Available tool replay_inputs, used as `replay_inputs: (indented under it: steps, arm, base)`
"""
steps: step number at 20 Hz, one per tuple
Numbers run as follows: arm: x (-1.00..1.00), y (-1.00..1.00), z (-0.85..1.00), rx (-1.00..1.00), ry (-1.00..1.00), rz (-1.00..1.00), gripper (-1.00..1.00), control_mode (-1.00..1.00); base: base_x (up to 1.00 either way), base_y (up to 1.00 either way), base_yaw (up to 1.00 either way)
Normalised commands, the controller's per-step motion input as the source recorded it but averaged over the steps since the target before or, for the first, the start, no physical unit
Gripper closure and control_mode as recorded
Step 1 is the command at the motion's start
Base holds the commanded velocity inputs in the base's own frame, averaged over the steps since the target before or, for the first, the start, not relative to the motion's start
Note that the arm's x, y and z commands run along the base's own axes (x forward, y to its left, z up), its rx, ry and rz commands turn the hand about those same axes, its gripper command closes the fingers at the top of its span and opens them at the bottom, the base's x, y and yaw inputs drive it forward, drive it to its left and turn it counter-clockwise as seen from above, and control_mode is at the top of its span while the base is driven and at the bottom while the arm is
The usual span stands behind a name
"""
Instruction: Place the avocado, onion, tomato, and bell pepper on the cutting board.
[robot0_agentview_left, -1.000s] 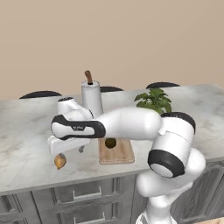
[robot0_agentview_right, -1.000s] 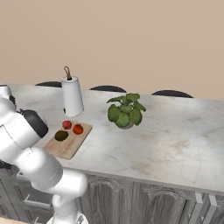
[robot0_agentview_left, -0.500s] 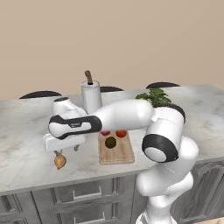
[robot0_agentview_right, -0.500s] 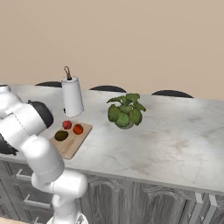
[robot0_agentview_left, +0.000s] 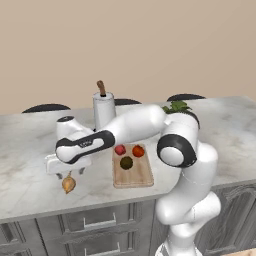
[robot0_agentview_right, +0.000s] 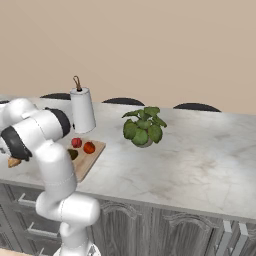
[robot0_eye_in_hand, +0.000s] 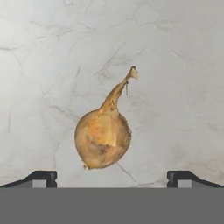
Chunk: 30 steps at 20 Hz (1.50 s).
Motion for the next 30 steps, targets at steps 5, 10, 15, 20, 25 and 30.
replay_inputs:
  steps: [5, 10, 15, 20, 25, 30]
  arm:
    - [0.13, 0.18, -0.27, -0.02, -0.01, -0.05, -1.00, -1.00]
    - [0.09, 0.07, -0.26, -0.01, 0.00, -0.05, -1.00, -1.00]
    - [0.00, 0.00, -0.22, -0.01, 0.00, -0.06, -1.00, -1.00]
    - [0.00, -0.03, -0.20, 0.00, 0.02, -0.07, -1.00, -1.00]
    - [0.00, -0.11, -0.22, 0.00, 0.03, -0.07, -1.00, -1.00]
    - [-0.03, -0.11, -0.25, 0.00, 0.05, -0.07, -1.00, -1.00]
  base:
    - [0.00, 0.00, 0.00]
    - [0.00, 0.00, 0.00]
    - [0.00, 0.00, 0.00]
    - [0.00, 0.00, 0.00]
    - [0.00, 0.00, 0.00]
    - [0.00, 0.00, 0.00]
